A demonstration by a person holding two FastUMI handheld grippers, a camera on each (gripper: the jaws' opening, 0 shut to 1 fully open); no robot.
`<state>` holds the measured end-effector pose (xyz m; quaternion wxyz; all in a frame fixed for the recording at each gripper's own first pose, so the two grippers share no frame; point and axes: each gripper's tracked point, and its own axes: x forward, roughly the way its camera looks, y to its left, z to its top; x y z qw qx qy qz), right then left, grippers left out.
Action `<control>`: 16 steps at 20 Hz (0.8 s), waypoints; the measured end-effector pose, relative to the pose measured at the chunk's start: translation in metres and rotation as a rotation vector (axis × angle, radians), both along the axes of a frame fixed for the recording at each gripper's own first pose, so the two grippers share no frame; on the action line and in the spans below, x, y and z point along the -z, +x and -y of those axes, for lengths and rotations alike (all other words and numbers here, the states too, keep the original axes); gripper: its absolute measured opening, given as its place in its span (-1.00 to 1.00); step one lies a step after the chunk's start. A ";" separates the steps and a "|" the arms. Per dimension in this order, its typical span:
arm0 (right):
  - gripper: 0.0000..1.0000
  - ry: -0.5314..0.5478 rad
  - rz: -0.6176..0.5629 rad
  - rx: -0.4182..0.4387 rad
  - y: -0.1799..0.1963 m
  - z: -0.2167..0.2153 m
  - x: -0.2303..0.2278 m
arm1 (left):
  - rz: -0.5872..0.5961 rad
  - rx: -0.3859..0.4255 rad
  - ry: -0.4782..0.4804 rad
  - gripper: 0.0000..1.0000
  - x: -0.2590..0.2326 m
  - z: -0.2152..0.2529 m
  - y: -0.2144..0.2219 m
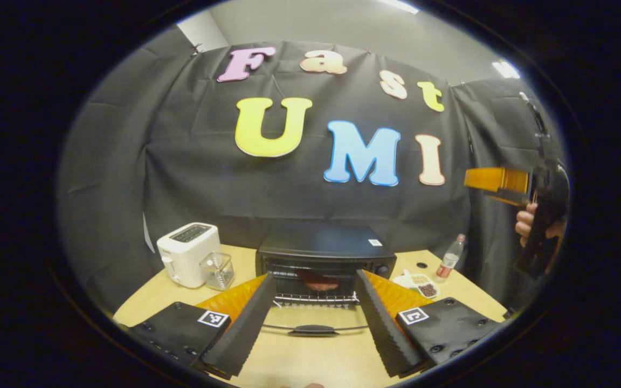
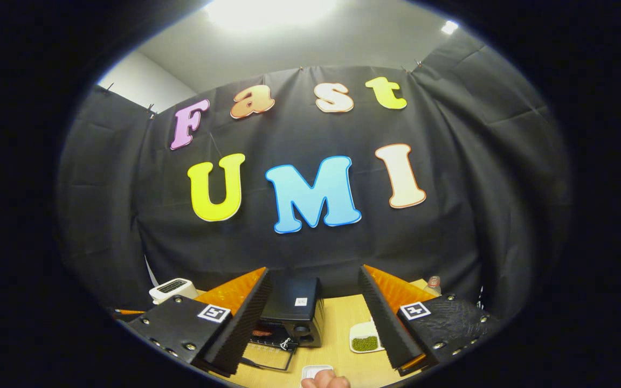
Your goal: Open the electric oven with the left hand, put the food in, and close the electric oven.
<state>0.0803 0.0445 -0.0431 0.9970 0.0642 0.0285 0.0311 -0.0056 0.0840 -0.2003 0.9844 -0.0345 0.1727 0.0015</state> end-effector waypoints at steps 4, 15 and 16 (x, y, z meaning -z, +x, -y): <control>0.97 0.013 0.013 0.022 -0.004 0.019 -0.008 | -0.146 0.013 0.004 1.00 0.063 0.009 -0.004; 0.97 -0.020 0.026 -0.032 0.002 0.032 -0.023 | -0.438 0.044 0.041 1.00 0.190 0.033 -0.007; 0.97 -0.014 0.023 -0.039 0.006 0.030 -0.022 | -0.464 0.040 0.050 0.98 0.199 0.031 -0.008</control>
